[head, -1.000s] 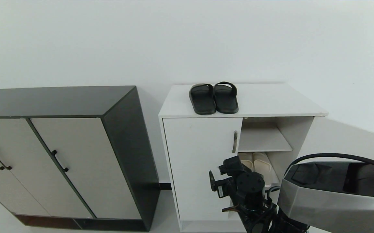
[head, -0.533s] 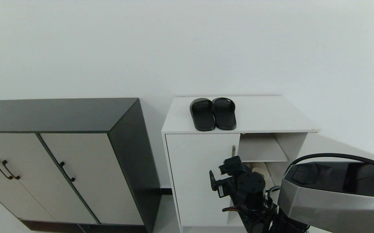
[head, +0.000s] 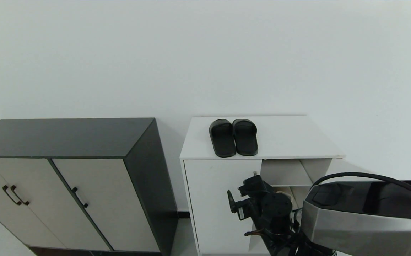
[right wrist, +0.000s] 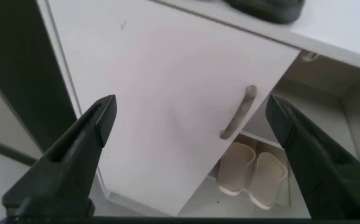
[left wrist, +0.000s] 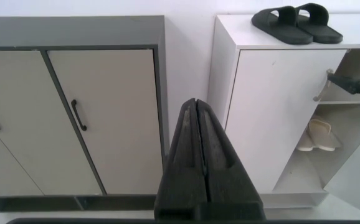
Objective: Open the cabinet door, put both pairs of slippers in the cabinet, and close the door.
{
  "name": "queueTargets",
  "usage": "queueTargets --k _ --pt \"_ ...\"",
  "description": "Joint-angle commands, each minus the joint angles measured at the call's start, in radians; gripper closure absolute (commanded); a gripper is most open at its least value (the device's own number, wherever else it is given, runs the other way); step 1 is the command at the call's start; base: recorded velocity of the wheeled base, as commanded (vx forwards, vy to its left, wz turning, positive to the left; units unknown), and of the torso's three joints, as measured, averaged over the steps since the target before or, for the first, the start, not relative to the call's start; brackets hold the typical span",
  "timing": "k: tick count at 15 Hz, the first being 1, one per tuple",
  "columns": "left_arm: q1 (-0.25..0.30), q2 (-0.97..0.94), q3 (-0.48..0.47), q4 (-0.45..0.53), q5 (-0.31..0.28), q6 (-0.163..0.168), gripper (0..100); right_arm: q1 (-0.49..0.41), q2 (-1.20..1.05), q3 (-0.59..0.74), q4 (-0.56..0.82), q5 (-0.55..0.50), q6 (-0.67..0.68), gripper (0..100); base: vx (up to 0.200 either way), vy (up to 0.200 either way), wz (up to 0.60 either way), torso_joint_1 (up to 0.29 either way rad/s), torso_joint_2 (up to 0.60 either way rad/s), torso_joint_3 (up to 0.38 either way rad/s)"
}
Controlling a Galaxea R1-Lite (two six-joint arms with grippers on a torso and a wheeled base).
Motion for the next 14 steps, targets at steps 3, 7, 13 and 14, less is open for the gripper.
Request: queueTargets --k 3,7,13,14 --pt "0.001 0.0 0.0 0.0 0.001 0.002 100 -0.007 -0.071 -0.044 0.136 0.005 0.015 0 0.0 0.0 0.0 0.0 0.0 0.0" --pt "0.0 0.0 0.0 0.0 -0.001 0.008 100 0.087 -0.35 -0.206 0.76 -0.026 0.223 0 0.0 0.0 0.0 0.0 0.0 0.0" --pt "0.0 0.002 0.0 0.0 -0.001 0.011 100 0.093 -0.369 -0.536 1.121 -0.202 0.345 0 0.033 0.0 0.0 0.0 0.0 0.0" --pt "0.0 0.002 0.0 0.0 -0.001 0.011 100 0.085 -0.357 -0.536 1.119 -0.202 0.347 0 0.2 0.0 0.0 -0.002 0.0 0.002"
